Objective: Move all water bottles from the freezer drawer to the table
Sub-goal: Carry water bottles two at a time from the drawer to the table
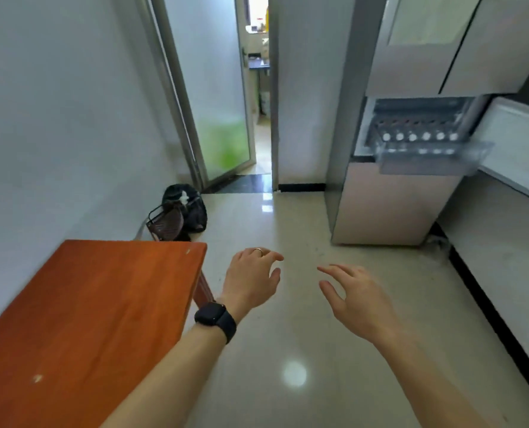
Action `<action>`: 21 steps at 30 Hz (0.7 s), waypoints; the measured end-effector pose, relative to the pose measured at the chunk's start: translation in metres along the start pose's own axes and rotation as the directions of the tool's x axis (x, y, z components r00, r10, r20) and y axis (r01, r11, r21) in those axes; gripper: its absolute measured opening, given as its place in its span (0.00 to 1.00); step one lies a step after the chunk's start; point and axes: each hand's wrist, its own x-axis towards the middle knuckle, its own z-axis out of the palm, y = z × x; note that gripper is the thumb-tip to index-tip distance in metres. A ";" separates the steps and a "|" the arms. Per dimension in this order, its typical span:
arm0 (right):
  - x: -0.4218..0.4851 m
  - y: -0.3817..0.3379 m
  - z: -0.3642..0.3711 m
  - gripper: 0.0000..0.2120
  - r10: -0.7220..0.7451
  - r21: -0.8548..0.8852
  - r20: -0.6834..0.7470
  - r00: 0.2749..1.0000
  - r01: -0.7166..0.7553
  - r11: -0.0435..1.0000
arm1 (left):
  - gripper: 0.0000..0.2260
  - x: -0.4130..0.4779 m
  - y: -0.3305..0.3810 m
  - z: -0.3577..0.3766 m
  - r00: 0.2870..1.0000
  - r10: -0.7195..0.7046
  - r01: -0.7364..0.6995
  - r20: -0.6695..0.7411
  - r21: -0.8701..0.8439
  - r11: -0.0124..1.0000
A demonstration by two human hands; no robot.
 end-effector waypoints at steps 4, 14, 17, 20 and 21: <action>0.031 0.062 -0.048 0.18 0.085 0.028 -0.123 0.989 -0.082 0.996 | 0.16 0.086 0.052 0.009 0.991 0.130 -0.131 0.003 0.038 0.991; 0.154 0.221 -0.161 0.17 0.209 0.069 -0.292 0.933 -0.198 0.978 | 0.18 0.312 0.185 0.031 0.940 0.342 -0.342 -0.018 -0.047 0.938; 0.192 0.263 -0.185 0.17 0.239 0.085 -0.316 0.918 -0.223 0.971 | 0.18 0.375 0.217 0.033 0.926 0.377 -0.377 -0.018 -0.063 0.924; 0.222 0.305 -0.201 0.18 0.276 0.079 -0.325 0.905 -0.264 0.961 | 0.18 0.427 0.247 0.041 0.917 0.397 -0.397 -0.016 -0.103 0.912; 0.230 0.319 -0.206 0.18 0.291 0.078 -0.321 0.901 -0.281 0.956 | 0.18 0.443 0.257 0.045 0.913 0.407 -0.406 -0.012 -0.110 0.907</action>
